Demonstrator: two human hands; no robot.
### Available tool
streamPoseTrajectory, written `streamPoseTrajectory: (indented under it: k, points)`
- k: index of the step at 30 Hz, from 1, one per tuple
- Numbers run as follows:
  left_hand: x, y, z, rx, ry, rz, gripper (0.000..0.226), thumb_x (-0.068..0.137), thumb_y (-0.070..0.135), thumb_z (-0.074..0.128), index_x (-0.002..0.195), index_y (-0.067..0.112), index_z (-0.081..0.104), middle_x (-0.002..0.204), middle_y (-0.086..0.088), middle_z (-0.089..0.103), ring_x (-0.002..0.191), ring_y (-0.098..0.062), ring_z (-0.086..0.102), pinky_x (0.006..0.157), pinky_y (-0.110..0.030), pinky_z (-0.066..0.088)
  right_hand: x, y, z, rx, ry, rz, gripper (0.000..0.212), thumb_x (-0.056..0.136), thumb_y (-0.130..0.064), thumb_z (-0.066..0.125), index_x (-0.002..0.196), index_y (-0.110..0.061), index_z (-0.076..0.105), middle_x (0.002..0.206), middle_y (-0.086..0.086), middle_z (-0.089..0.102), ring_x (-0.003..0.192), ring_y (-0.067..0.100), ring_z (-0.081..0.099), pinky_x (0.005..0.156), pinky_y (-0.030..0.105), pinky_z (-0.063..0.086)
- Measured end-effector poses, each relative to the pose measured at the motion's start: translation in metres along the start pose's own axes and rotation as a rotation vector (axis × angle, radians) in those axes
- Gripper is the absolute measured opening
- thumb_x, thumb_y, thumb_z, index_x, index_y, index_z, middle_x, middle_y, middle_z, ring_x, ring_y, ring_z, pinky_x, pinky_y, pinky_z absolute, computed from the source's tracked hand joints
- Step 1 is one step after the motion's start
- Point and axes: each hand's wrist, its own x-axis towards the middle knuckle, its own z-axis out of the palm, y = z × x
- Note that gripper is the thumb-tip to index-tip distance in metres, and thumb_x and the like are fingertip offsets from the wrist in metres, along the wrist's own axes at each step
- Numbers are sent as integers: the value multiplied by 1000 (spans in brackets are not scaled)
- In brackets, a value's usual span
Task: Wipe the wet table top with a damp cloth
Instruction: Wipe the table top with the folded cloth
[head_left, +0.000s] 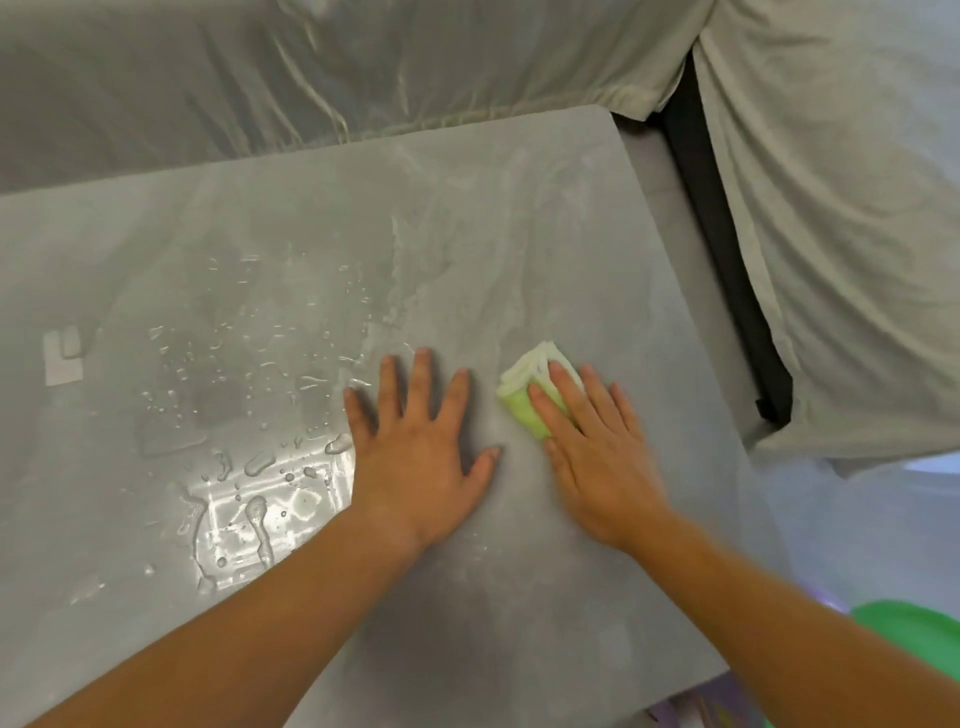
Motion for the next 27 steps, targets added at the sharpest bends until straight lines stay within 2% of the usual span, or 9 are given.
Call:
streamPoseTrajectory:
  k: [3, 5, 7, 10, 13, 15, 19, 22, 27]
  points:
    - [2, 10, 8, 50, -28, -10, 82, 86, 75, 27, 152, 33, 4, 164, -7, -12, 147, -37, -19, 113, -67, 2, 43, 43, -12, -27, 80, 114, 56, 102, -32, 27, 157, -28, 21, 167, 3, 15, 151, 37, 18, 120, 57, 16]
    - [3, 8, 10, 67, -15, -20, 80, 86, 74, 27, 152, 34, 6, 164, -7, -9, 148, -37, -15, 114, -67, 4, 82, 72, -26, 13, 113, 272, 54, 104, -31, 26, 157, -26, 18, 168, 4, 11, 151, 37, 15, 121, 57, 14]
    - [2, 7, 12, 83, 2, -11, 78, 87, 73, 25, 152, 34, 9, 164, -7, -5, 149, -38, -11, 114, -66, 7, 93, 84, -31, 61, 131, 344, 55, 105, -34, 23, 158, -27, 13, 168, 2, 5, 153, 35, 9, 122, 55, 10]
    - [1, 11, 14, 84, 25, -20, 79, 86, 72, 27, 153, 31, 16, 165, -10, 2, 149, -40, -5, 113, -68, 9, 46, 65, -16, 53, 156, 348, 56, 103, -36, 19, 158, -28, 11, 168, 3, 6, 153, 34, 10, 123, 52, 11]
    - [2, 15, 15, 70, 27, -48, 77, 87, 73, 27, 151, 30, 23, 164, -10, 7, 149, -40, -2, 113, -69, 10, -1, 56, -8, 55, 78, 298, 57, 102, -40, 17, 158, -30, 10, 168, 1, 6, 154, 31, 8, 124, 51, 8]
    - [3, 16, 15, 70, 37, -54, 75, 87, 73, 27, 149, 31, 27, 164, -10, 10, 149, -40, 1, 112, -68, 12, 16, 72, -15, 81, 91, 311, 57, 102, -39, 19, 158, -31, 11, 168, 1, 7, 154, 31, 8, 124, 51, 8]
    - [4, 20, 16, 58, 72, -81, 71, 88, 73, 30, 144, 30, 33, 162, -11, 16, 148, -40, 5, 111, -67, 15, 72, 93, -28, 124, 136, 451, 57, 105, -34, 26, 159, -28, 7, 169, 3, -1, 153, 34, 5, 124, 53, 7]
    - [3, 22, 17, 40, 79, -87, 72, 88, 72, 29, 145, 29, 34, 162, -11, 16, 149, -38, 4, 112, -67, 14, 57, 93, -23, 111, 165, 401, 56, 105, -34, 24, 159, -27, 9, 169, 4, 2, 153, 34, 8, 124, 53, 10]
    - [-15, 24, 22, 37, 93, -101, 76, 90, 69, 26, 152, 27, 26, 165, -11, 7, 151, -35, -5, 117, -63, 4, -48, 50, 8, 29, 122, 222, 58, 102, -34, 30, 158, -25, 18, 168, 5, 11, 153, 35, 13, 122, 51, 16]
